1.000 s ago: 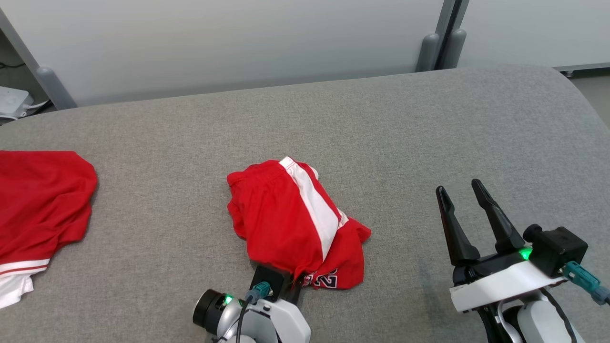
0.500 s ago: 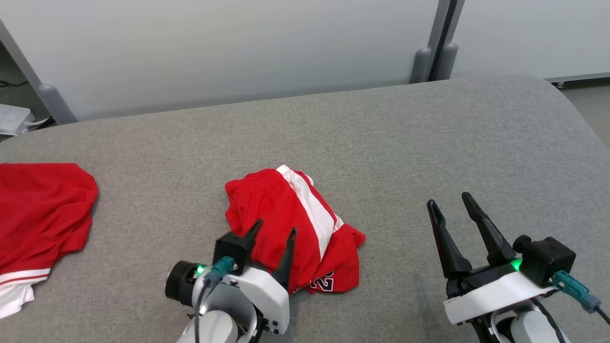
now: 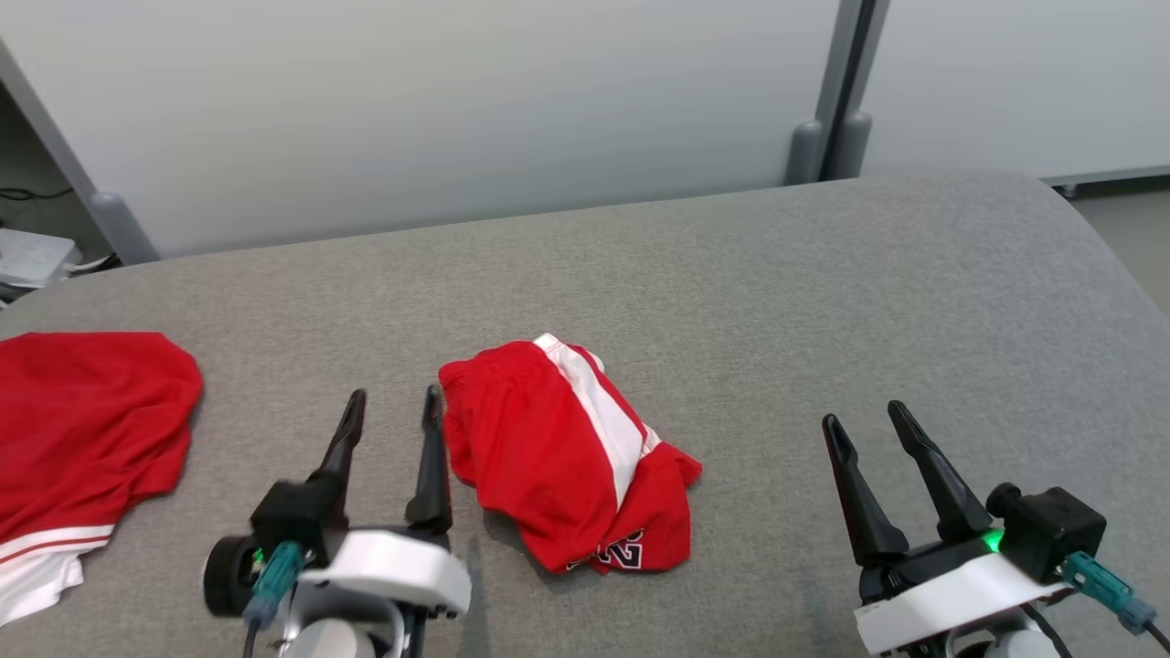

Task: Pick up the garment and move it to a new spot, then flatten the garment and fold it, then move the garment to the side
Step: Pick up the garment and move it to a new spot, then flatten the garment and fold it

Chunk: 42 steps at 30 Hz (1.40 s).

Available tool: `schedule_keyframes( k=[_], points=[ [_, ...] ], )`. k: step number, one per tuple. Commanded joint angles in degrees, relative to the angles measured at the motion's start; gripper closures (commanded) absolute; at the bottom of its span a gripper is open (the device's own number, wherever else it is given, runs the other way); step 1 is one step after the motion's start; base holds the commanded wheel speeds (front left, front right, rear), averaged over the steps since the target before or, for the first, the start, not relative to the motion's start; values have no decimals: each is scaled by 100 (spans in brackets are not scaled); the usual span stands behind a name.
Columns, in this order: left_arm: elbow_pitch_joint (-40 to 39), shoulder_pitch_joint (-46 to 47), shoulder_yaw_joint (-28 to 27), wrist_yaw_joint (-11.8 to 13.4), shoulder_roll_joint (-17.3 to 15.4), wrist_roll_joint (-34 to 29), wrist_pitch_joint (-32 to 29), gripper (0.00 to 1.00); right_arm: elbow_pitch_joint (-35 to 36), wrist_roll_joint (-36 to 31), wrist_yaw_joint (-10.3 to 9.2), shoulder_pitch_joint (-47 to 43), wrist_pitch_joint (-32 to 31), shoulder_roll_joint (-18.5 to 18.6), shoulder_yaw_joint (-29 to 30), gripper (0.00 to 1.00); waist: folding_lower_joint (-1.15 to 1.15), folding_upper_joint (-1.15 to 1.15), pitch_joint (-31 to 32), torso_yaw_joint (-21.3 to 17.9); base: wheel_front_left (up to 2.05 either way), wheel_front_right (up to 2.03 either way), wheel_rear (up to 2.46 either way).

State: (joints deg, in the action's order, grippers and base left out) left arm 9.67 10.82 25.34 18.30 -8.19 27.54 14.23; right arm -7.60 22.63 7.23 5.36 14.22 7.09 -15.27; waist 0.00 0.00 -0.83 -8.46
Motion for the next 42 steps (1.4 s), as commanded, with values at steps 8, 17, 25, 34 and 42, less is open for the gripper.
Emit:
schedule_keyframes(
  k=[8, 17, 25, 34, 42],
  points=[
    [-921, -984, -839, -115, -301, -1075, 75, 0, 297, -155, 25, -247, 78, 39, 98, 0, 0, 0, 216, 397, 0, 0, 0],
    [-947, -1666, -1147, -348, -168, -1420, 76, 0, 308, -186, 25, -563, 78, 73, 198, 0, 0, 0, 396, 663, 0, 0, 0],
    [-701, -1813, -1358, -583, -30, -1475, 76, 0, 209, -158, 25, -716, 78, 66, 140, 0, 0, 0, 512, 733, 0, 0, 0],
    [-531, -1518, -1469, -687, 87, -1500, 76, 0, 170, -122, 25, -667, 78, 92, 45, 0, 0, 0, 440, 642, 0, 0, 0],
    [-271, -873, -1360, -881, 231, -1489, 76, 0, 152, -73, 25, -556, 78, 153, -3, 0, 0, 0, 244, 386, 0, 0, 0]
  ],
)
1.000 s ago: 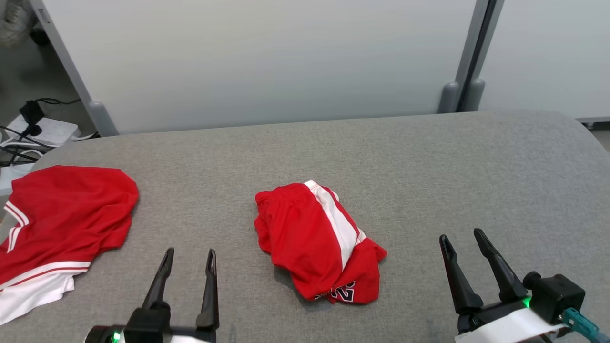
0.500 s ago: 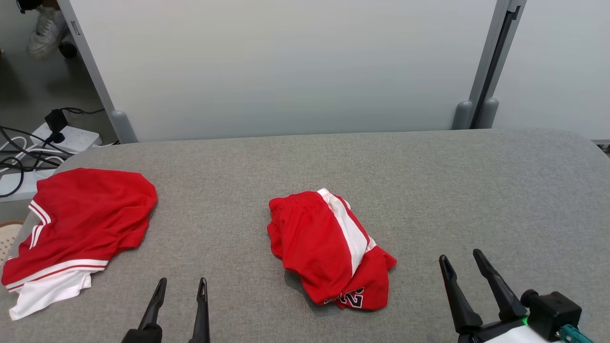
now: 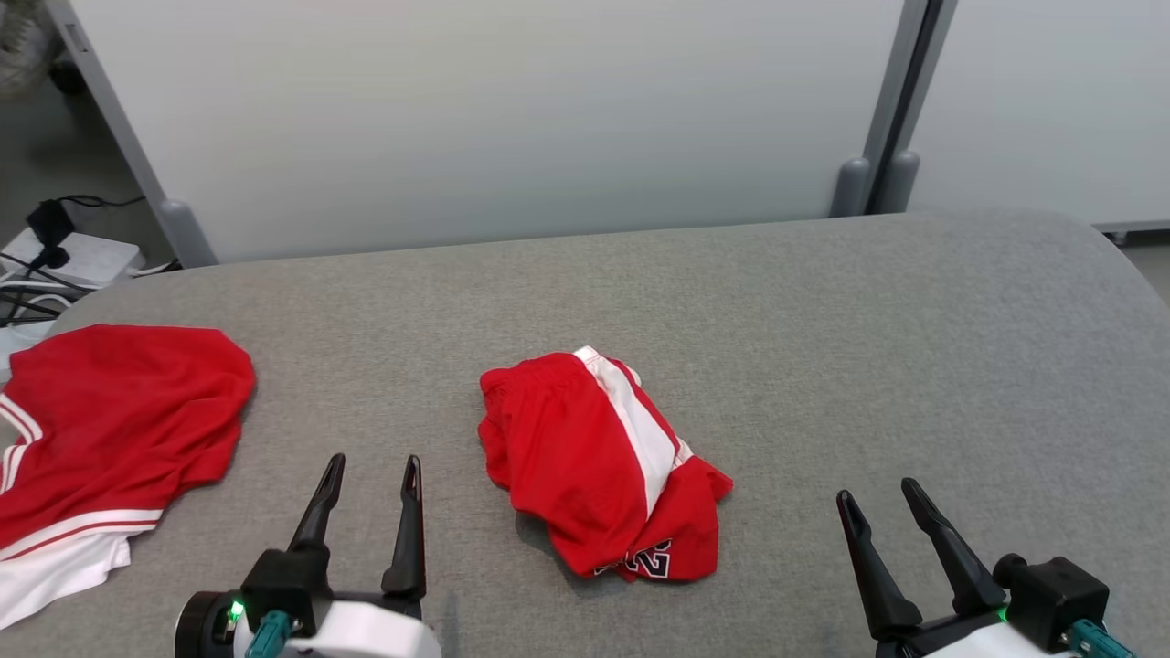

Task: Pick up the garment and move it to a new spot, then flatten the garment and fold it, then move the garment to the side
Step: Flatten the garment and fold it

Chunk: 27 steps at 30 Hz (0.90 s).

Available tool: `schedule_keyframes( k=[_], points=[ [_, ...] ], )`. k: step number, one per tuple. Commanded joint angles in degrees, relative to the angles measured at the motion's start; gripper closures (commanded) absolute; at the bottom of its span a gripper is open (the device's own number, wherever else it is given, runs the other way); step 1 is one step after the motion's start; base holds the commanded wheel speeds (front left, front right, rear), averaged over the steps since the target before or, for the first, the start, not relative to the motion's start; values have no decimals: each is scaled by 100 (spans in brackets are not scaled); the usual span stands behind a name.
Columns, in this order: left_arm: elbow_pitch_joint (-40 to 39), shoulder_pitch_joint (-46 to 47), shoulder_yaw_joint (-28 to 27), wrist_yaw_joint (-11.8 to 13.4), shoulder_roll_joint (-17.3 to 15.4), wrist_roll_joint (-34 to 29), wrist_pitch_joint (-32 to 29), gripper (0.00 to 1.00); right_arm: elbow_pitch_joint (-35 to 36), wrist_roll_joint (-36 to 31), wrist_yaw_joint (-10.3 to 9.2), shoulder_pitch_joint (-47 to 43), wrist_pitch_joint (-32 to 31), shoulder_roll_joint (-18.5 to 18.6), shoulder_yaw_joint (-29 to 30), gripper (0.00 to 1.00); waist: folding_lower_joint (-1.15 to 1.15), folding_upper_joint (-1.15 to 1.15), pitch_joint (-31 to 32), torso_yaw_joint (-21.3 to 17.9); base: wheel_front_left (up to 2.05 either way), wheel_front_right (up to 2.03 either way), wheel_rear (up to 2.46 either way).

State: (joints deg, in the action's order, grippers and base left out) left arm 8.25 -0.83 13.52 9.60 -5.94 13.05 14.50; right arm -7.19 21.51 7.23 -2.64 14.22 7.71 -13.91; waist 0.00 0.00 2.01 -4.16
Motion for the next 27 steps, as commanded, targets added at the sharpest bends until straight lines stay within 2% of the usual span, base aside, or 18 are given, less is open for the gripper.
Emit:
schedule_keyframes(
  k=[1, 8, 13, 20, 27],
  points=[
    [-61, 384, -195, -16, 26, 10, 47, 0, 108, 42, 25, 264, 78, 101, -155, 0, 0, 0, -65, -91, 0, 0, 0],
    [347, 1236, -156, -257, 49, 256, -266, 0, 118, 60, 25, 426, 78, 143, -221, 0, 0, 0, -263, -442, 0, 0, 0],
    [814, 1903, 4, -487, 19, 320, -824, 0, 138, 79, 25, 501, 78, 195, -263, 0, 0, 0, -452, -646, 0, 0, 0],
    [1767, 3048, 32, -633, 144, 648, -1515, 0, 263, 79, 25, 782, 78, 200, -254, 0, 0, 0, -964, -885, 0, 0, 0],
    [2943, 4304, 448, -903, 206, 580, -2364, 0, 307, 47, 25, 1015, 78, 149, -285, 0, 0, 0, -1352, -1061, 0, 0, 0]
  ],
)
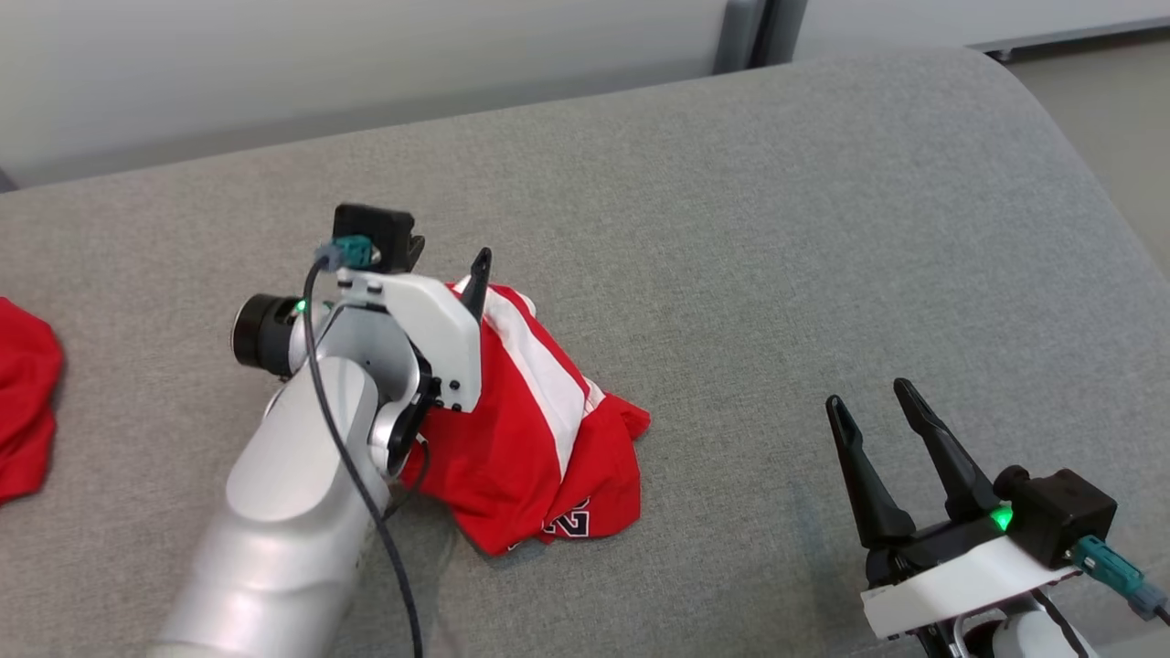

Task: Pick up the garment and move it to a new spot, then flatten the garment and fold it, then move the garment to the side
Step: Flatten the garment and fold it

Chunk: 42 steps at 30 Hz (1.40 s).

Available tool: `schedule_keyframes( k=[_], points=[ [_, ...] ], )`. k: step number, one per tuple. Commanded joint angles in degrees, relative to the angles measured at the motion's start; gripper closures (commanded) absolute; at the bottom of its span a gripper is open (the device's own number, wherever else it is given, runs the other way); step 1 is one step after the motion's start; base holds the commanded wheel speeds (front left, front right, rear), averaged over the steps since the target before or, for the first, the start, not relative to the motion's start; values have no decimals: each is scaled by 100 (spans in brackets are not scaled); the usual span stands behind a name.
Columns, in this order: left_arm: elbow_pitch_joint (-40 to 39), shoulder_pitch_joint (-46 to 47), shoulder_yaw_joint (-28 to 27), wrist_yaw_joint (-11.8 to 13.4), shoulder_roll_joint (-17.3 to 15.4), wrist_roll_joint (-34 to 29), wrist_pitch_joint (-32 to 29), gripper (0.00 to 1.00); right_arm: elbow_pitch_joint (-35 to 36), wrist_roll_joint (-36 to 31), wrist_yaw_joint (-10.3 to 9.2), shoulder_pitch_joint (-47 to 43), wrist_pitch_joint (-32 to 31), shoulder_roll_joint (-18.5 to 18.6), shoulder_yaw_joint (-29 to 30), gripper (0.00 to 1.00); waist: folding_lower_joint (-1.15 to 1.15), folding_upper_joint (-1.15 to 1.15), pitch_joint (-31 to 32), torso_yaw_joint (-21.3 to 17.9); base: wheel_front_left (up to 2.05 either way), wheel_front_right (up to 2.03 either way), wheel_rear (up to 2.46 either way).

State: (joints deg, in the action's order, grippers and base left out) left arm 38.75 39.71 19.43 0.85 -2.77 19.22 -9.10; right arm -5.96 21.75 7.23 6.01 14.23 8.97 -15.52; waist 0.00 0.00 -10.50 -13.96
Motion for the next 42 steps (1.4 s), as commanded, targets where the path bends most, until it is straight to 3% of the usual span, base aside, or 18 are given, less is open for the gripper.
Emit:
schedule_keyframes(
  k=[1, 12, 23, 26, 27, 28, 29, 30, 31, 42],
  points=[
    [57, 395, -73, -63, -106, -68, -129, 0, 188, 25, 25, 175, 77, 12, -130, 0, 0, 0, -140, -105, 0, 0, 0],
    [1297, 1394, 450, -425, -241, -372, -1170, 0, 197, 64, 25, 312, 77, -58, -207, 0, 0, 0, -396, -343, 0, 0, 0],
    [1740, 1724, 678, -531, -331, -414, -1783, 0, 196, 104, 25, 281, 77, -47, -197, 0, 0, 0, -400, -441, 0, 0, 0],
    [1771, 1685, 708, -582, -297, -335, -1967, 29, 185, 107, 25, 270, 77, -49, -215, 0, 0, 0, -381, -445, 0, 0, 0],
    [1748, 1660, 726, -615, -274, -280, -2046, 52, 187, 106, 25, 284, 77, -46, -223, 0, 0, 0, -368, -445, 0, 0, 0],
    [1722, 1650, 738, -627, -264, -261, -2069, 57, 190, 105, 25, 284, 77, -44, -216, 0, 0, 0, -360, -439, 0, 0, 0],
    [1688, 1643, 761, -637, -258, -257, -2079, 69, 192, 102, 25, 282, 77, -40, -212, 0, 0, 0, -351, -433, 0, 0, 0],
    [1654, 1635, 778, -643, -257, -253, -2087, 94, 193, 99, 25, 278, 77, -35, -210, 0, 0, 0, -340, -429, 0, 0, 0],
    [1617, 1623, 789, -649, -257, -243, -2096, 100, 190, 97, 25, 275, 77, -30, -212, 0, 0, 0, -327, -425, 0, 0, 0],
    [652, 1332, 671, -761, -339, 202, -1905, 100, 194, 151, 25, 201, 77, -6, -223, 0, 0, 0, -185, -114, 0, 0, 0]
  ],
)
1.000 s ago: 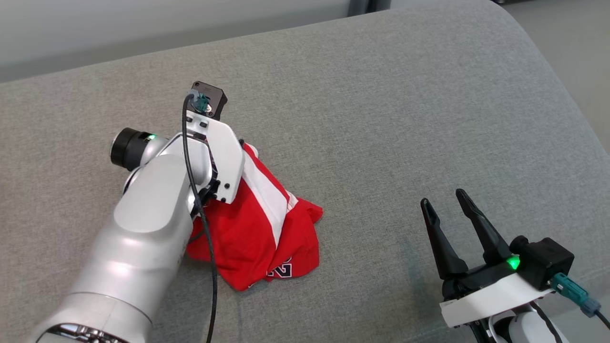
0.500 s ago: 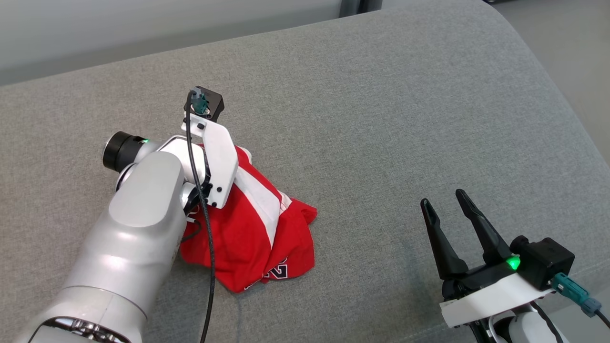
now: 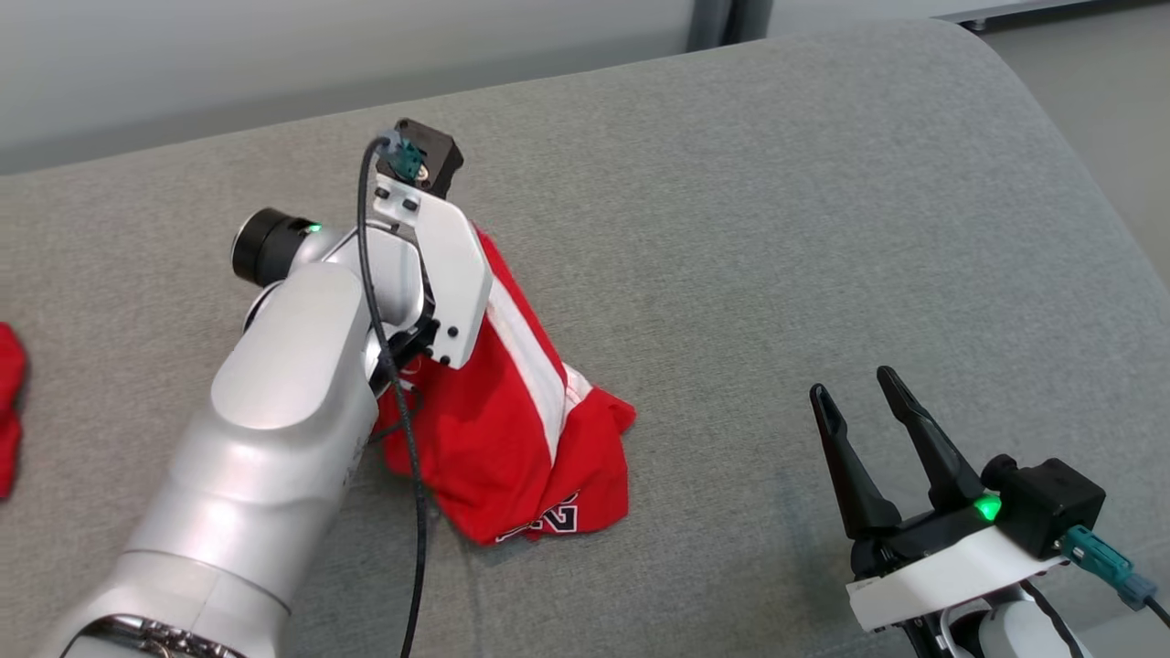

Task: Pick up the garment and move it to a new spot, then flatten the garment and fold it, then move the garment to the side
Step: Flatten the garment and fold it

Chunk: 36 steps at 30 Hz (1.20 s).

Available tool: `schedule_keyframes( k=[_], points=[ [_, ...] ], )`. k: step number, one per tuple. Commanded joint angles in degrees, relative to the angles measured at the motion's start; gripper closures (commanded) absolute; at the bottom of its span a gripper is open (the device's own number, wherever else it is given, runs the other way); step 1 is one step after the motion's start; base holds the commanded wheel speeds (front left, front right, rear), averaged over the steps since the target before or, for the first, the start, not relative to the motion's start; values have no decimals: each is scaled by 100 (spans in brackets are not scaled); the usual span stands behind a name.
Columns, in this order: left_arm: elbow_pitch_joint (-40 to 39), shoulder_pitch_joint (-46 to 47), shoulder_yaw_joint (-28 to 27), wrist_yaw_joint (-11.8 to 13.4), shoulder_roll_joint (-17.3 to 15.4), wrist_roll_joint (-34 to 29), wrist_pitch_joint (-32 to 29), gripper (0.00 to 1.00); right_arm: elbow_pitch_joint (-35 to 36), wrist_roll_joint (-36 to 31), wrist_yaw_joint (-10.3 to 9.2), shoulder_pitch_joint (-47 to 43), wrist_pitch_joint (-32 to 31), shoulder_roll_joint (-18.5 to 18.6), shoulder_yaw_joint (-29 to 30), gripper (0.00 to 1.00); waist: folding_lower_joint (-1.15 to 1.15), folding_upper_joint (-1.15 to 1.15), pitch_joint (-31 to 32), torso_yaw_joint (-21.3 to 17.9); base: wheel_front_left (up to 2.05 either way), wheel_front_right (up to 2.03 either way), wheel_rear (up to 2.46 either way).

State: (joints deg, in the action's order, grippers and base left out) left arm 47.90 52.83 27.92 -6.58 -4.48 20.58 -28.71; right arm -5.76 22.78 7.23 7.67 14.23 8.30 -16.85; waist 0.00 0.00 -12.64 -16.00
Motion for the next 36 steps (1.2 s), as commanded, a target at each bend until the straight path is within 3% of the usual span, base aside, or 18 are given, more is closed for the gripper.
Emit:
schedule_keyframes(
  k=[1, 9, 14, 17, 26, 36],
  points=[
    [-262, 21, -178, -18, -168, 66, 56, 100, 174, 48, 25, 35, 77, 61, -90, 0, 0, 0, 29, 90, 0, 0, 0],
    [-2214, -988, -368, -60, -958, 423, 402, 100, 115, 213, 25, 34, 77, 156, -228, 0, 0, 0, 197, 665, 0, 0, 0],
    [-3620, -2073, -665, 177, -1475, 596, 452, 100, 18, 542, 25, -3, 77, 202, -451, 0, 0, 0, 359, 1002, 0, 0, 0],
    [-4336, -2689, -782, 364, -1612, 736, 353, 100, -176, 953, 25, 27, 77, 321, -779, 0, 0, 0, 436, 1204, 0, 0, 0],
    [-5552, -3962, -852, 805, -1579, 1011, 285, 100, -1115, 1982, 25, 1168, -44, 1080, -2367, 0, 0, 0, 487, 1623, 0, 0, 0],
    [-5779, -4457, -636, 867, -1412, 1112, 373, 100, -1621, 3056, 25, 2339, -533, 1488, -3829, 0, 0, 0, 523, 1959, 0, 0, 0]
  ],
)
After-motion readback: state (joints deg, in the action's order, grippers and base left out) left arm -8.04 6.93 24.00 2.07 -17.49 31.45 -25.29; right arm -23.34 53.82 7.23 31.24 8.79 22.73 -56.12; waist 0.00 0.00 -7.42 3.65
